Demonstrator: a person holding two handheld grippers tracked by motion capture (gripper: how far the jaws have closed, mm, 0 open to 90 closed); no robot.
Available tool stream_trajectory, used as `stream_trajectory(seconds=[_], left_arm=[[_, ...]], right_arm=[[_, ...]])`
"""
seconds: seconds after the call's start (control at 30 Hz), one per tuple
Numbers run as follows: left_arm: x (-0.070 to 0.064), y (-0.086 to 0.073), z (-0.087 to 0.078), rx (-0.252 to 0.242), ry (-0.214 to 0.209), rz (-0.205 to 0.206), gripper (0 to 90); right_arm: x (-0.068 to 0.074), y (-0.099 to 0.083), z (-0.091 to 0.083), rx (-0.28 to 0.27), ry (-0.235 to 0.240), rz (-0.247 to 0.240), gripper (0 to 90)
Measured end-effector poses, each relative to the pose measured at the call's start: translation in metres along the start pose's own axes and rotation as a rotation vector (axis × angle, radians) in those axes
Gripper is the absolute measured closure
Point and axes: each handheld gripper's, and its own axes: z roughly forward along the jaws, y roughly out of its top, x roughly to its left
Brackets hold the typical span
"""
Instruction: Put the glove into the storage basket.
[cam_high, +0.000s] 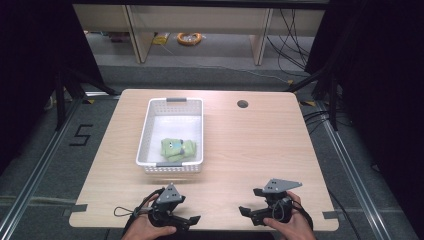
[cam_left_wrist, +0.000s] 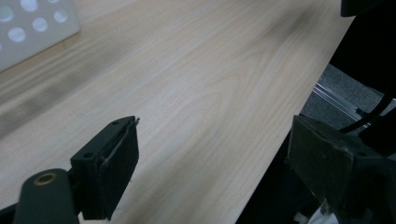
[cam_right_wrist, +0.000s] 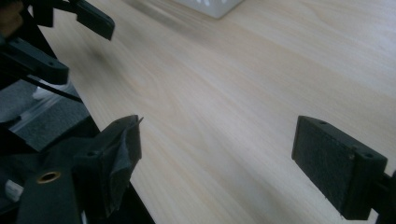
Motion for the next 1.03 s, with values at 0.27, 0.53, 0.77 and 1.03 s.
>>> stream_trajectory(seconds=[0.27, 0.53, 0.77, 1.03], left_arm=[[-0.003, -0.009, 0.001, 0.027, 0.014, 0.009, 15.9], [-0.002, -0.011, -0.004, -0.008, 0.006, -0.007, 15.9], [0.001, -0.012, -0.002, 0.006, 0.018, -0.024, 15.9], [0.001, -0.011, -0.003, 0.004, 0.02, -0.006, 15.9]], right_arm=[[0.004, -0.018, -0.001, 0.032, -0.009, -0.047, 16.7], [0.006, -0.032, -0.004, 0.058, -0.046, -0.042, 16.8], [0.004, -0.034, -0.001, 0.073, -0.043, -0.06, 16.8], [0.004, -0.034, -0.001, 0.075, -0.053, -0.056, 16.8]])
